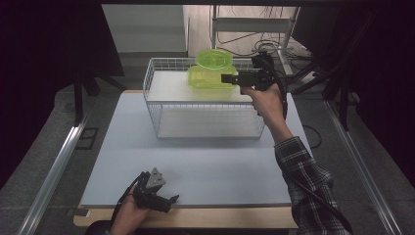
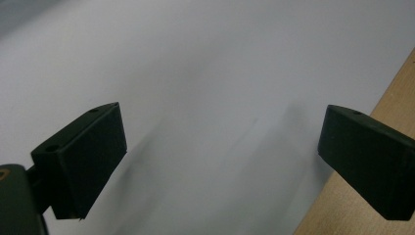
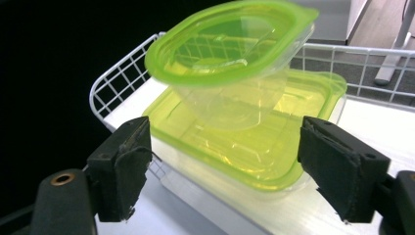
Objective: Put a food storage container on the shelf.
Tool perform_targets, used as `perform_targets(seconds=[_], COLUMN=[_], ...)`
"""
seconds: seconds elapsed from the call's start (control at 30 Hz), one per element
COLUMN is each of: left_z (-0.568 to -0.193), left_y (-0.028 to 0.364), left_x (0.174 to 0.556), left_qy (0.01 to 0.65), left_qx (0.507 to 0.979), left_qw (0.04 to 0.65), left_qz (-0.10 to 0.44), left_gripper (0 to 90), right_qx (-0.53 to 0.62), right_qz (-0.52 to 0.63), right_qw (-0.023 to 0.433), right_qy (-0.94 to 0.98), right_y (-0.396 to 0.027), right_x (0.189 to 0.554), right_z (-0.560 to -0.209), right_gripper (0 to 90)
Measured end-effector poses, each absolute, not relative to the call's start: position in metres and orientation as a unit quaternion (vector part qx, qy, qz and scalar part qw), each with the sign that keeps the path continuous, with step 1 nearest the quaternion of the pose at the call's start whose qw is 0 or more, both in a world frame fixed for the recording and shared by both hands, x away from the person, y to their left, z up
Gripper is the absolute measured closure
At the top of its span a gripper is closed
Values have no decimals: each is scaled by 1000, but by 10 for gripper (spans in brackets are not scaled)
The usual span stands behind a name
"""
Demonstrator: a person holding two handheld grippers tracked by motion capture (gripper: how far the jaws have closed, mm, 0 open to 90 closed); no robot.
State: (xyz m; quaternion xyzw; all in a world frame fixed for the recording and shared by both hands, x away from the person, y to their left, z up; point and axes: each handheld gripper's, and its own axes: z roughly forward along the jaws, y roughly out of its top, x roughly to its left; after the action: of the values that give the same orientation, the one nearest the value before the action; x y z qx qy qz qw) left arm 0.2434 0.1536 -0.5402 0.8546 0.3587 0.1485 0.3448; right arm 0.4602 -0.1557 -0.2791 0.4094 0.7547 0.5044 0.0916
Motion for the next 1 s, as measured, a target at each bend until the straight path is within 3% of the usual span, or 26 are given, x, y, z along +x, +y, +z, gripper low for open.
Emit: perform_targets(seconds=[1.0], left_z=[-539], left_y=[155], left_x=[244], left_qy=[363], left_qx=[852], left_qw=[347], left_qz=[148], left_gripper=[37], right_qx=[356], right_qz=[464], right_qw=[116], right_qy=[803], right_y=[-156], right_x=[414], right_z=[-316], right_gripper=[72])
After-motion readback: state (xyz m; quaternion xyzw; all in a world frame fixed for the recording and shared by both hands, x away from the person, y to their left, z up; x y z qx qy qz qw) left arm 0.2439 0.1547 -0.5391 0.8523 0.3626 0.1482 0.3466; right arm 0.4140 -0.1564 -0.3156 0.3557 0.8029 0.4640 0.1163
